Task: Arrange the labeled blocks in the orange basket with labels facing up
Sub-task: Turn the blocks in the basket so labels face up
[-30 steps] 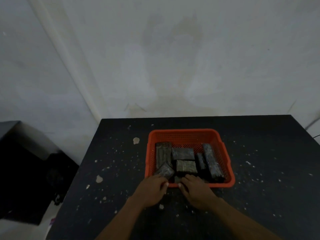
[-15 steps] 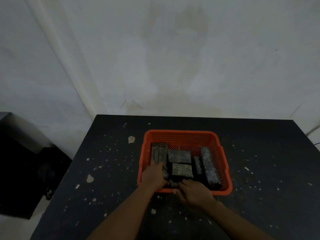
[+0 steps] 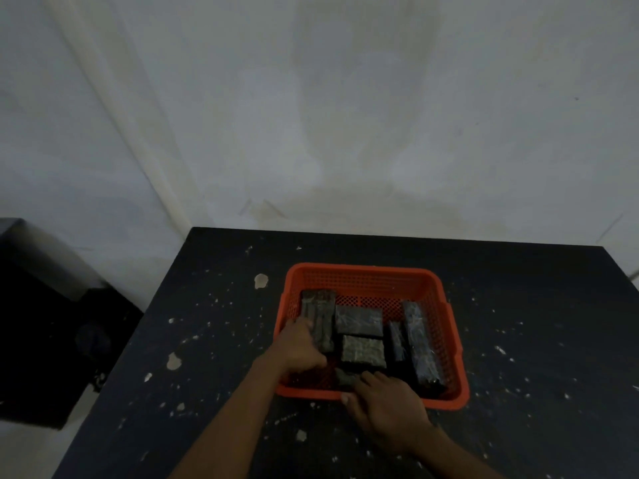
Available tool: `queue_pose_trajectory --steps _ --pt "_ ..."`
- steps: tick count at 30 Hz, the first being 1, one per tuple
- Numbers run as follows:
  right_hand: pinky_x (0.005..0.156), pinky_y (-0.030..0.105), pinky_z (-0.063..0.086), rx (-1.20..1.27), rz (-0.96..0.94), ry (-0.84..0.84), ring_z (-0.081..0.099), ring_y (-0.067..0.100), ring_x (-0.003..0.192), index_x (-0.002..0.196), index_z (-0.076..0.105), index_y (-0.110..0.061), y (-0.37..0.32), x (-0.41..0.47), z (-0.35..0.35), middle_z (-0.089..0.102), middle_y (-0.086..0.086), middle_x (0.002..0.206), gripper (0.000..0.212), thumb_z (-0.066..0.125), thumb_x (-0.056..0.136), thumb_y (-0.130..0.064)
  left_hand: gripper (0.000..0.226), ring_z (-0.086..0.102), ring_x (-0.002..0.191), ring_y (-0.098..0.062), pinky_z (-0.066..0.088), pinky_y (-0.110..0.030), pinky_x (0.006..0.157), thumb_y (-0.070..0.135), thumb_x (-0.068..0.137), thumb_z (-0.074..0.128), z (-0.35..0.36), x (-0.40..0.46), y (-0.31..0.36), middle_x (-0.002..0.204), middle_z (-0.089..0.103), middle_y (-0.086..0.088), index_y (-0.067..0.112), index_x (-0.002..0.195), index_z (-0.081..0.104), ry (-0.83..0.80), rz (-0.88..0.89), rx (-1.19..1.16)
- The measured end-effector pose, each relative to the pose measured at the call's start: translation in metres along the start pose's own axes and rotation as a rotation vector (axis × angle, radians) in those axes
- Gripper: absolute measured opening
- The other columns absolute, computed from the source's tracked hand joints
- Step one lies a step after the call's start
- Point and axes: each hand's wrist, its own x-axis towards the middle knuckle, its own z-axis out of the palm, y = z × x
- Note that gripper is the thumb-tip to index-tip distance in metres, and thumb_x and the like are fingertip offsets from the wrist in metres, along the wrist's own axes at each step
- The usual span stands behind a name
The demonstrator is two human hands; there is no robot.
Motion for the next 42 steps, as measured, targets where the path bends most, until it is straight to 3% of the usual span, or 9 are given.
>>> queue_pose_trajectory --steps 2,4,10,19,24,29,33,37,42 --pt "0.062 0.033 0.047 0.026 0.017 -0.049 0.058 0.014 0.077 0.102 0.060 -0.031 -0.001 0.002 -0.003 0.062 -0.008 0.087 0.043 0.027 0.096 -0.058 0.068 0.062 0.091 -0.015 0.053 -0.025 0.064 0.010 0.069 0.074 -0.009 -0.005 -0.005 0.101 0.052 0.006 0.016 0.130 0.044 -0.017 0.007 -0.083" --pt "0.066 0.035 0.046 0.028 0.020 -0.072 0.058 0.016 0.081 0.104 0.060 -0.030 -0.001 0.001 -0.001 0.062 -0.006 0.091 0.051 0.019 0.096 -0.060 0.072 0.058 0.085 -0.009 0.046 -0.017 0.057 0.002 0.072 0.070 -0.014 -0.009 -0.009 0.102 0.051 0.006 0.023 0.133 0.036 -0.057 0.029 -0.130" --pt "0.059 0.032 0.044 0.006 0.021 -0.044 0.059 0.016 0.075 0.097 0.063 -0.028 0.000 -0.001 0.002 0.063 -0.006 0.085 0.047 0.026 0.097 -0.057 0.072 0.050 0.087 -0.005 0.041 -0.015 0.060 -0.005 0.072 0.067 -0.012 -0.017 -0.013 0.106 0.047 0.005 0.021 0.132 0.035 -0.048 0.080 -0.068" --pt "0.056 0.028 0.038 -0.011 0.028 -0.026 0.058 0.013 0.070 0.089 0.063 -0.030 -0.001 -0.002 0.003 0.061 -0.009 0.080 0.047 0.026 0.096 -0.058 0.075 0.052 0.105 -0.018 0.044 -0.029 0.079 0.003 0.071 0.079 0.003 -0.011 -0.009 0.123 0.054 -0.007 0.023 0.130 0.037 -0.140 0.063 0.186" --pt "0.064 0.030 0.040 0.023 0.034 -0.069 0.056 0.013 0.081 0.105 0.062 -0.031 -0.001 -0.002 0.002 0.062 -0.008 0.092 0.056 0.016 0.095 -0.062 0.073 0.049 0.123 -0.026 0.044 -0.036 0.100 0.015 0.073 0.083 0.005 -0.005 -0.006 0.136 0.049 -0.008 0.017 0.133 0.042 -0.150 0.067 0.310" --pt "0.066 0.031 0.043 0.041 0.022 -0.052 0.059 0.014 0.083 0.112 0.062 -0.029 -0.001 -0.001 0.001 0.065 -0.005 0.096 0.054 0.021 0.095 -0.060 0.059 0.052 0.122 -0.026 0.045 -0.034 0.100 0.016 0.081 0.076 0.014 0.000 -0.006 0.137 0.051 -0.009 0.014 0.133 0.048 -0.081 0.091 0.332" --pt "0.059 0.031 0.043 0.012 0.014 -0.031 0.059 0.015 0.075 0.098 0.065 -0.026 -0.001 -0.001 0.001 0.064 -0.005 0.085 0.048 0.029 0.095 -0.058 0.039 0.056 0.112 -0.029 0.047 -0.038 0.093 0.007 0.088 0.060 0.031 -0.003 -0.007 0.129 0.056 -0.013 0.012 0.126 0.053 0.058 0.130 0.376" --pt "0.051 0.028 0.041 -0.034 0.011 0.014 0.057 0.012 0.064 0.086 0.065 -0.027 -0.002 -0.001 0.002 0.061 -0.008 0.074 0.039 0.039 0.094 -0.055 0.040 0.058 0.111 -0.031 0.049 -0.040 0.093 0.007 0.085 0.060 0.036 -0.001 -0.010 0.128 0.056 -0.014 0.010 0.125 0.054 0.111 0.117 0.416" --pt "0.058 0.029 0.038 0.027 0.038 -0.056 0.055 0.013 0.071 0.089 0.062 -0.027 -0.002 -0.002 -0.002 0.060 -0.007 0.081 0.048 0.028 0.095 -0.059 0.021 0.060 0.099 -0.024 0.052 -0.037 0.082 0.015 0.085 0.061 0.025 -0.001 -0.009 0.112 0.061 -0.009 0.010 0.106 0.062 0.247 0.233 0.255"
